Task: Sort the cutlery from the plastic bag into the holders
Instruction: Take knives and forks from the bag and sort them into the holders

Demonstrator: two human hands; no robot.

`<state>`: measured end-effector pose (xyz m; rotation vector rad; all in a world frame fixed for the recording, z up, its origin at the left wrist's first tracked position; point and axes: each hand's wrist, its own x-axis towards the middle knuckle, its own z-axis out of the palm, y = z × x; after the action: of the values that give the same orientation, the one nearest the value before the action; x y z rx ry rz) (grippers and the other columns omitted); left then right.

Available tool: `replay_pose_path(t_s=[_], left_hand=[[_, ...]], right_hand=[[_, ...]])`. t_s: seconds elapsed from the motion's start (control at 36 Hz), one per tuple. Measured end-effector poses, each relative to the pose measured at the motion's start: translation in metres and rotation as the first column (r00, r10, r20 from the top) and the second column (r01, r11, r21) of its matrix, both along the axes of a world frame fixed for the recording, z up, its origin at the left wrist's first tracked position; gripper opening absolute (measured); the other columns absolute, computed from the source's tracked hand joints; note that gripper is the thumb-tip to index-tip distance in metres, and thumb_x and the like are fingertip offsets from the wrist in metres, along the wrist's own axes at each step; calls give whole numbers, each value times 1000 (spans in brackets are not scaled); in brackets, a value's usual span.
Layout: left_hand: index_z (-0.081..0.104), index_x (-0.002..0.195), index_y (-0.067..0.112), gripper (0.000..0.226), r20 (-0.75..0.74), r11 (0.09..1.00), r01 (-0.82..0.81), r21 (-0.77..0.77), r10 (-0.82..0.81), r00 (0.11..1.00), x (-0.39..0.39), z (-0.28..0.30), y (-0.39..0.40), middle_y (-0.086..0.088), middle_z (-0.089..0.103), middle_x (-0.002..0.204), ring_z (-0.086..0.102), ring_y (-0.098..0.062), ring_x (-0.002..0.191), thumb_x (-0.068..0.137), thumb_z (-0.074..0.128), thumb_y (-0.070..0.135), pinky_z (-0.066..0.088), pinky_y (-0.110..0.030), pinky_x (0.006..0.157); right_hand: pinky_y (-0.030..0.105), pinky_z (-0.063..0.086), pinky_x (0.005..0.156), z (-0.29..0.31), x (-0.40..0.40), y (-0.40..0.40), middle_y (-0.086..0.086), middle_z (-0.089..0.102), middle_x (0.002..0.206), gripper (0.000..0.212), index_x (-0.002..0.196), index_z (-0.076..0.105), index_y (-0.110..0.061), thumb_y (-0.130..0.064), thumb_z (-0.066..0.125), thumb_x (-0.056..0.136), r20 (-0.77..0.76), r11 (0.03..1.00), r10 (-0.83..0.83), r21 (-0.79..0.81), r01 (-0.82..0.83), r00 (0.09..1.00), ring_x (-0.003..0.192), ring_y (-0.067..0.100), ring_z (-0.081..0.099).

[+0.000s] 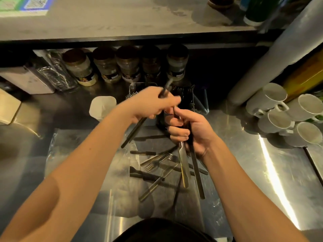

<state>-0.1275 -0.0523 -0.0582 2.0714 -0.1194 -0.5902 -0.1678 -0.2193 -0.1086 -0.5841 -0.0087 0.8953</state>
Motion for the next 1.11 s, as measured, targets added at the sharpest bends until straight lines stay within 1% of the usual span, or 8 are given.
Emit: replay_pose_path(t_s=[0.17, 0.36, 0.58, 0.72, 0.83, 0.92, 1.0, 1.11], left_hand=[[66, 91, 19, 20, 66, 1000, -21, -6, 21, 998, -5, -8, -4, 15, 49, 51, 42, -3, 48, 95, 63, 38, 37, -22, 49], [54, 88, 16, 21, 43, 949, -253, -190, 265, 963, -6, -8, 12, 6, 39, 57, 34, -9, 48, 103, 52, 31, 32, -27, 51], [56, 91, 16, 20, 115, 869, -410, -278, 454, 883, -9, -10, 22, 2, 55, 73, 46, -15, 65, 104, 51, 30, 41, -30, 60], [59, 95, 13, 25, 228, 840, -437, -321, 517, 825, -7, -6, 23, 10, 69, 77, 48, -5, 57, 106, 45, 30, 44, -24, 60], [57, 91, 21, 25, 303, 833, -332, -443, 488, 818, -6, 0, 27, 5, 72, 88, 50, -21, 69, 107, 40, 31, 40, -28, 60], [54, 95, 17, 24, 315, 745, -345, -571, 587, 745, -1, 10, 29, 4, 74, 83, 64, -19, 81, 108, 36, 27, 52, -32, 72], [47, 101, 14, 15, 219, 574, -369, -731, 709, 670, 8, 14, 29, -1, 70, 74, 69, -26, 79, 108, 38, 23, 57, -43, 82], [46, 103, 9, 9, 45, 426, -406, -809, 733, 678, 23, 5, 12, -11, 73, 90, 68, -28, 78, 107, 42, 17, 57, -49, 83]], right_hand=[[16, 24, 41, -2, -1, 0, -2, 35, 69, 8, 98, 50, -15, -9, 50, 93, 27, 999, -40, -9, 41, 999, 44, 3, 31], [18, 25, 43, 1, 2, 6, 1, 45, 80, 21, 111, 47, -10, -4, 30, 101, 90, 999, -22, -43, 26, 996, 47, 5, 36], [20, 38, 49, 1, 9, 17, 9, 56, 90, 39, 129, 48, 0, 1, 30, 93, 146, 987, -63, -138, 83, 987, 57, 11, 44], [31, 56, 71, 6, 11, 17, 18, 72, 108, 39, 131, 56, -1, 4, 35, 98, 121, 964, -126, -218, 150, 985, 73, 19, 63], [41, 58, 93, 8, 11, 15, 23, 68, 123, 43, 137, 51, 1, 5, 29, 100, 61, 958, -137, -245, 148, 989, 99, 29, 71], [43, 58, 94, 5, 10, 9, 20, 71, 119, 39, 129, 55, -2, 6, 28, 102, 29, 924, -220, -315, 218, 975, 108, 30, 71], [47, 57, 94, 3, 13, -2, 16, 72, 118, 37, 130, 55, -2, 5, 29, 104, 29, 858, -384, -357, 368, 923, 109, 30, 71], [53, 52, 100, 4, 24, -23, 14, 68, 127, 35, 127, 58, -8, 1, 31, 106, 76, 755, -553, -374, 538, 829, 116, 27, 68]])
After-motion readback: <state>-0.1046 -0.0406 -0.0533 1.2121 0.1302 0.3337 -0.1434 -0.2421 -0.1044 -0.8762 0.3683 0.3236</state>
